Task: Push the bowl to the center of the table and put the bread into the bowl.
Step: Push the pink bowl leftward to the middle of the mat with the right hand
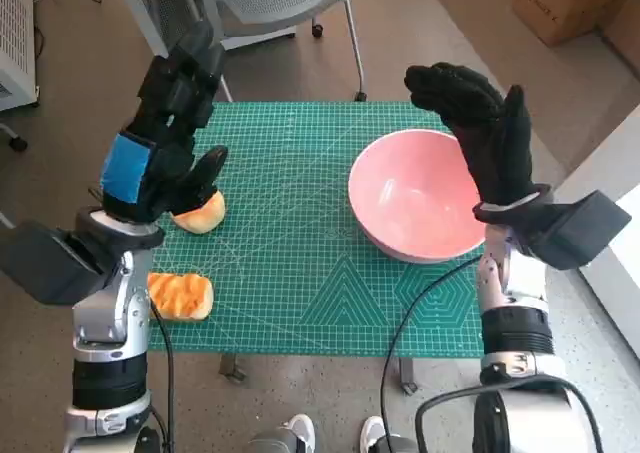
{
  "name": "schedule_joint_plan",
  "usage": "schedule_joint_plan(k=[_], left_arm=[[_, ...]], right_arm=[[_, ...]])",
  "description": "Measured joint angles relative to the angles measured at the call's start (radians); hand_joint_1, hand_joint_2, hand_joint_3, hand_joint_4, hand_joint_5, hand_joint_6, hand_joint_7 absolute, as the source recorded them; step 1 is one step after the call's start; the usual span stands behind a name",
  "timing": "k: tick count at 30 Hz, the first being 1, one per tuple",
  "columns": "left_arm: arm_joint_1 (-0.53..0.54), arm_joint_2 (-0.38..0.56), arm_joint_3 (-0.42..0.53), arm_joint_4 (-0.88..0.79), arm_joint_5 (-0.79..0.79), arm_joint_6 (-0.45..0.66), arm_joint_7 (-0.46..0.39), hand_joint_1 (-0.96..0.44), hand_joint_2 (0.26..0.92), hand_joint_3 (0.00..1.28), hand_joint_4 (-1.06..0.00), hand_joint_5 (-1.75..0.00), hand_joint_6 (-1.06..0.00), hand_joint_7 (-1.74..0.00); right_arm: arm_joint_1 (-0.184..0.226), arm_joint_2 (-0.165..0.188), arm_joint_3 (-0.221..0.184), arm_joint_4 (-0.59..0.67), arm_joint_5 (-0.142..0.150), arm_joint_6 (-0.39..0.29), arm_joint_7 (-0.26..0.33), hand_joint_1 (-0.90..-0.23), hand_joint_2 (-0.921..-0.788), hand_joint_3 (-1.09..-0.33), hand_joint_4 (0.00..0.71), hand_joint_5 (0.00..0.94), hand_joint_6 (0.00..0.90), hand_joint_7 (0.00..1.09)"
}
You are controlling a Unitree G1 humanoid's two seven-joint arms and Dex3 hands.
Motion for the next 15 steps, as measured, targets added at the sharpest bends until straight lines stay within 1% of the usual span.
schedule_joint_plan(k=[5,7,8,10,12,15], left_arm=[[0.000,0.000,0.001,0.000,-0.006,0.000,-0.003,-0.68,0.921,0.46,-0.02,0.00,0.00,-0.27],[0.000,0.000,0.003,0.000,-0.008,0.000,-0.005,-0.68,0.921,0.45,-0.02,0.00,0.00,-0.27],[0.000,0.000,0.004,0.000,-0.010,0.000,-0.006,-0.68,0.921,0.45,-0.02,0.00,0.00,-0.27],[0.001,0.000,0.006,0.000,-0.014,0.000,-0.008,-0.68,0.921,0.45,-0.02,0.00,0.00,-0.27],[0.001,0.000,0.008,0.000,-0.022,-0.001,-0.009,-0.69,0.921,0.45,-0.02,0.00,0.00,-0.27],[0.002,0.000,0.013,0.000,-0.026,-0.004,-0.009,-0.69,0.921,0.45,-0.02,-0.01,0.00,-0.27]], right_arm=[[-0.001,-0.014,-0.013,0.004,0.006,0.000,0.012,-0.731,-0.921,-0.626,0.209,0.000,0.328,0.00],[-0.005,-0.026,-0.027,0.021,0.012,0.000,0.018,-0.731,-0.921,-0.626,0.205,0.000,0.325,0.00],[-0.009,-0.035,-0.035,0.038,0.013,-0.002,0.019,-0.722,-0.921,-0.635,0.179,0.000,0.303,0.00],[-0.021,-0.056,-0.054,0.083,0.018,-0.008,0.017,-0.726,-0.921,-0.633,0.181,0.010,0.305,0.01],[-0.035,-0.078,-0.070,0.130,0.015,-0.021,-0.001,-0.724,-0.921,-0.650,0.176,0.012,0.307,0.02],[-0.055,-0.105,-0.085,0.189,-0.007,-0.048,-0.057,-0.717,-0.921,-0.667,0.172,0.010,0.307,0.02]])
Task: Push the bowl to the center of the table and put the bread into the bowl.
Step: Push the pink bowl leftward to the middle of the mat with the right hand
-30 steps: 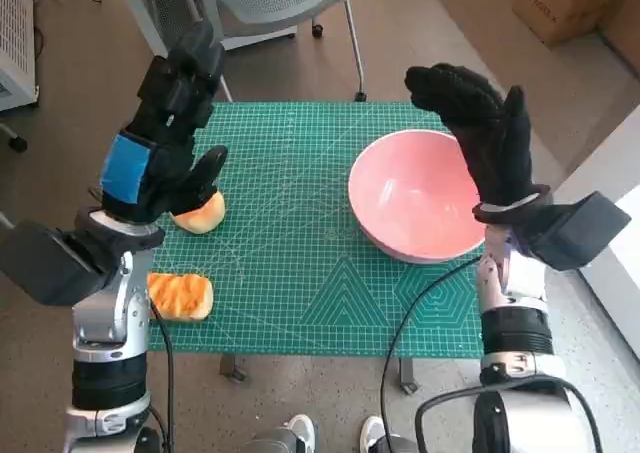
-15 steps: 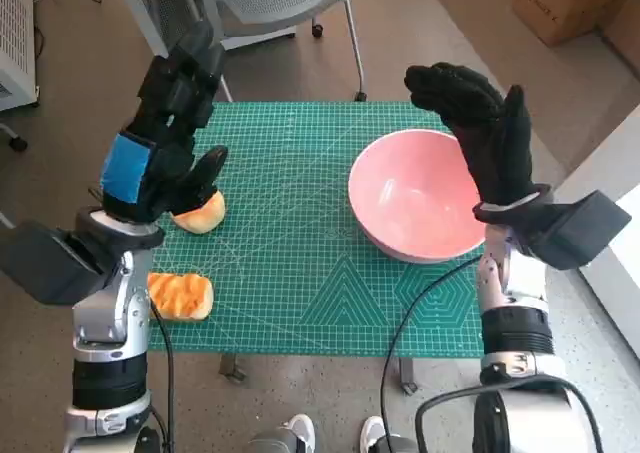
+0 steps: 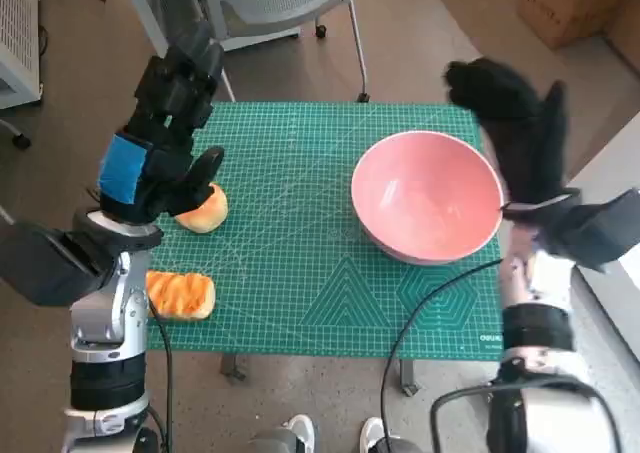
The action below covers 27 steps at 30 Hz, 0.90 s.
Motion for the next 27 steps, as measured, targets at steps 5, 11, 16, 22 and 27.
schedule_joint_plan(k=[5,11,16,22,27], left_arm=[[0.004,0.000,0.000,0.001,0.000,-0.009,0.000,-0.69,0.921,0.44,-0.02,0.00,0.00,-0.28],[0.011,0.000,0.000,0.005,0.000,-0.017,0.000,-0.69,0.921,0.44,-0.02,0.00,0.00,-0.28],[0.019,0.000,0.001,0.007,0.001,-0.022,0.001,-0.70,0.921,0.45,-0.02,0.00,0.00,-0.29],[0.021,0.000,0.002,0.007,0.003,-0.023,0.006,-0.70,0.921,0.45,-0.02,0.00,0.00,-0.29],[0.026,0.001,0.008,0.005,0.003,-0.022,0.012,-0.70,0.921,0.44,-0.02,0.00,0.00,-0.30]], right_arm=[[-0.030,-0.046,0.002,0.087,-0.082,-0.032,-0.167,-0.700,-0.921,-0.693,0.162,0.003,0.302,0.01],[-0.048,-0.091,0.015,0.176,-0.170,-0.015,-0.337,-0.682,-0.921,-0.737,0.117,0.000,0.292,0.01],[-0.049,-0.108,0.020,0.227,-0.202,0.025,-0.420,-0.643,-0.921,-0.773,0.112,0.001,0.288,0.00],[-0.049,-0.111,0.019,0.268,-0.220,0.104,-0.469,-0.666,-0.921,-0.772,0.103,0.001,0.267,0.00],[-0.048,-0.105,0.003,0.292,-0.221,0.182,-0.465,-0.667,-0.921,-0.764,0.045,0.003,0.222,0.00]])
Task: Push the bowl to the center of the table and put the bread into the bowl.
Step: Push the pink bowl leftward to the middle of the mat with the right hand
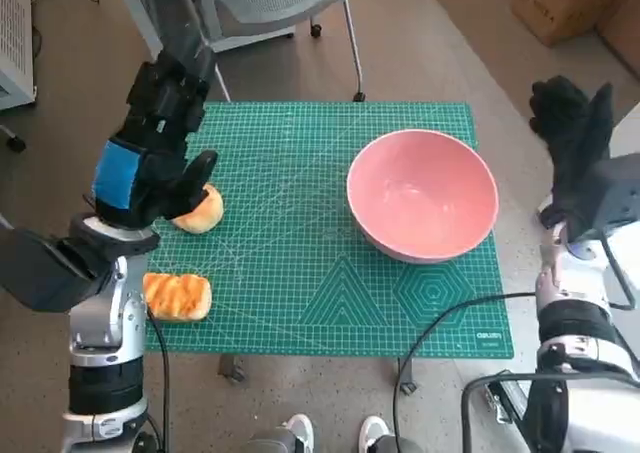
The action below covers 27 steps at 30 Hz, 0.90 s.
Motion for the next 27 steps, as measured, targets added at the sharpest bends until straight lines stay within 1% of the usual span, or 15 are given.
schedule_joint_plan(k=[5,8,11,13,15,19,23,27], left_arm=[[0.007,0.000,0.005,0.000,-0.002,0.002,0.001,-0.71,0.921,0.43,-0.02,0.00,0.00,-0.31],[0.011,0.000,0.008,0.000,-0.003,0.003,0.001,-0.71,0.921,0.42,-0.02,-0.01,0.00,-0.31],[0.013,0.000,0.010,-0.001,-0.004,0.005,0.001,-0.71,0.921,0.42,-0.03,-0.01,0.00,-0.31],[0.014,0.000,0.011,-0.001,-0.004,0.006,0.001,-0.71,0.921,0.42,-0.03,-0.01,0.00,-0.31],[0.016,0.000,0.013,-0.003,-0.004,0.006,0.002,-0.71,0.921,0.42,-0.03,-0.01,0.00,-0.32],[0.022,0.000,0.013,-0.006,-0.004,0.006,0.001,-0.71,0.921,0.41,-0.03,-0.01,0.00,-0.31],[0.030,0.000,0.016,-0.010,-0.004,0.006,0.002,-0.71,0.921,0.41,-0.03,-0.01,0.00,-0.30],[0.039,0.002,0.020,-0.014,-0.003,0.006,0.002,-0.72,0.921,0.41,-0.04,-0.01,0.00,-0.28]], right_arm=[[0.003,0.012,-0.010,0.012,0.003,0.059,0.017,-0.656,-0.921,-0.775,0.039,0.003,0.220,0.00],[0.007,0.018,-0.011,0.015,-0.001,0.084,0.020,-0.656,-0.921,-0.790,0.032,0.001,0.228,0.01],[0.014,0.029,-0.015,0.017,-0.002,0.107,0.024,-0.652,-0.921,-0.798,0.039,0.006,0.245,0.01],[0.018,0.040,-0.020,0.019,-0.002,0.120,0.023,-0.644,-0.921,-0.802,0.060,0.015,0.257,0.02],[0.020,0.054,-0.020,0.020,-0.005,0.131,0.020,-0.656,-0.921,-0.805,0.084,0.024,0.266,0.02],[0.021,0.077,-0.018,0.021,-0.009,0.146,0.015,-0.672,-0.921,-0.809,0.109,0.030,0.270,0.02],[0.021,0.103,-0.017,0.021,-0.009,0.151,0.014,-0.649,-0.921,-0.807,0.093,0.015,0.260,0.02],[0.021,0.124,-0.012,0.020,-0.010,0.151,0.017,-0.650,-0.921,-0.814,0.070,0.004,0.257,0.01]])
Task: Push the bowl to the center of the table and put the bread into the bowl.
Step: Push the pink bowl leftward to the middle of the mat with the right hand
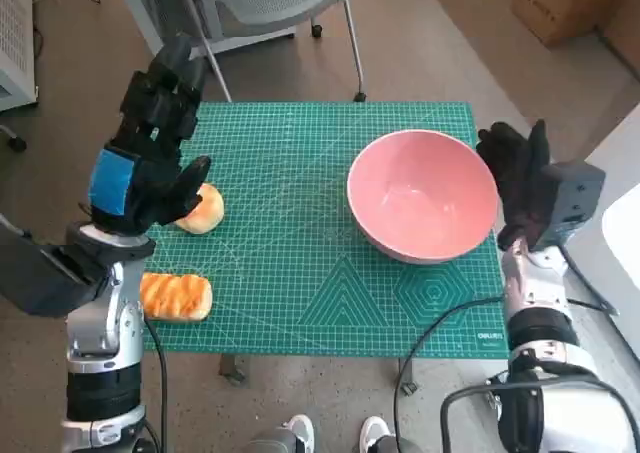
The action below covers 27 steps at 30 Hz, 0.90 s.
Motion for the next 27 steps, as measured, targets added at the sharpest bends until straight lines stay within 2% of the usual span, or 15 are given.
schedule_joint_plan(k=[14,27], left_arm=[[0.028,0.013,0.010,-0.042,0.000,0.003,0.002,-0.72,0.921,0.40,-0.04,-0.01,0.00,-0.27],[0.088,0.023,0.043,-0.081,-0.004,0.020,0.009,-0.74,0.921,0.40,-0.04,-0.01,0.00,-0.31]], right_arm=[[-0.017,0.072,0.015,0.000,0.000,0.010,0.014,-0.667,-0.921,-0.821,0.075,0.007,0.258,0.01],[-0.047,0.142,0.036,-0.001,-0.008,0.026,0.004,-0.646,-0.921,-0.838,0.105,0.016,0.258,0.01]])
